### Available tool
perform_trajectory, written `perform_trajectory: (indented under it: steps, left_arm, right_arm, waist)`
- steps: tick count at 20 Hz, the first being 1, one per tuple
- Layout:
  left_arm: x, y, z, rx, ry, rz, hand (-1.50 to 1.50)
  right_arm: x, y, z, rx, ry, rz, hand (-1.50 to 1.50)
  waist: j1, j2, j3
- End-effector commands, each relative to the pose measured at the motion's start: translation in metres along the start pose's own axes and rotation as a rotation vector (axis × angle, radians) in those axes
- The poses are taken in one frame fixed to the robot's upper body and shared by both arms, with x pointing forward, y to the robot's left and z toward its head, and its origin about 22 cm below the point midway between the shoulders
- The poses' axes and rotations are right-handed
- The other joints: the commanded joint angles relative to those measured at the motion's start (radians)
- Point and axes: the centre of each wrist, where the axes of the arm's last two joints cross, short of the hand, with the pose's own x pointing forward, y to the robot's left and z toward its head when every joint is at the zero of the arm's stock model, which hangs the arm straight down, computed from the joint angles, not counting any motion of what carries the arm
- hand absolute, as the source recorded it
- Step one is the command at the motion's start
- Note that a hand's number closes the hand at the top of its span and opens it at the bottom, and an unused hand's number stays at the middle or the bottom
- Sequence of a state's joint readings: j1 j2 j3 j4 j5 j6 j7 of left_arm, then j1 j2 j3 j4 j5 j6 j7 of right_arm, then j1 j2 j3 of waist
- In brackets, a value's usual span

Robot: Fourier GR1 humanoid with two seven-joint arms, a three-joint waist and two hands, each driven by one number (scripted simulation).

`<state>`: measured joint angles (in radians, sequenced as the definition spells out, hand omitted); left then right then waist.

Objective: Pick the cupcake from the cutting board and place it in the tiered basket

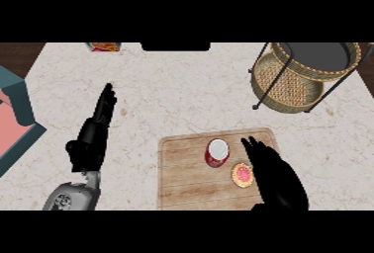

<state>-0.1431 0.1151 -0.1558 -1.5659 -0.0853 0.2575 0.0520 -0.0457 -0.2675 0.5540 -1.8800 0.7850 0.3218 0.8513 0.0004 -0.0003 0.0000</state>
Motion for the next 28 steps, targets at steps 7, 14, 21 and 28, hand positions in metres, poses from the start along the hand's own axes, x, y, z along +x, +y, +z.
perform_trajectory:
  steps: [7,14,21,28]
  left_arm:
    - [-0.002,-0.022,0.009,-0.002,0.003,-0.005,0.00]
    - [0.012,0.013,-0.006,-0.007,0.001,0.007,0.00]
    - [0.015,-0.005,-0.010,-0.022,-0.001,0.013,0.00]
    - [0.001,-0.003,0.010,-0.010,-0.010,-0.010,0.00]
  right_arm:
    - [-0.004,0.019,-0.014,0.010,0.008,-0.009,-1.50]
    - [0.003,0.044,-0.025,0.007,-0.017,-0.043,-1.50]
    - [0.002,0.042,-0.044,-0.122,-0.026,-0.064,1.50]
    - [0.010,0.058,-0.038,-0.241,-0.048,0.078,1.50]
  waist:
    - [0.000,0.000,0.000]
    - [0.001,0.000,0.000]
    - [0.001,0.000,0.000]
    - [0.002,-0.001,0.000]
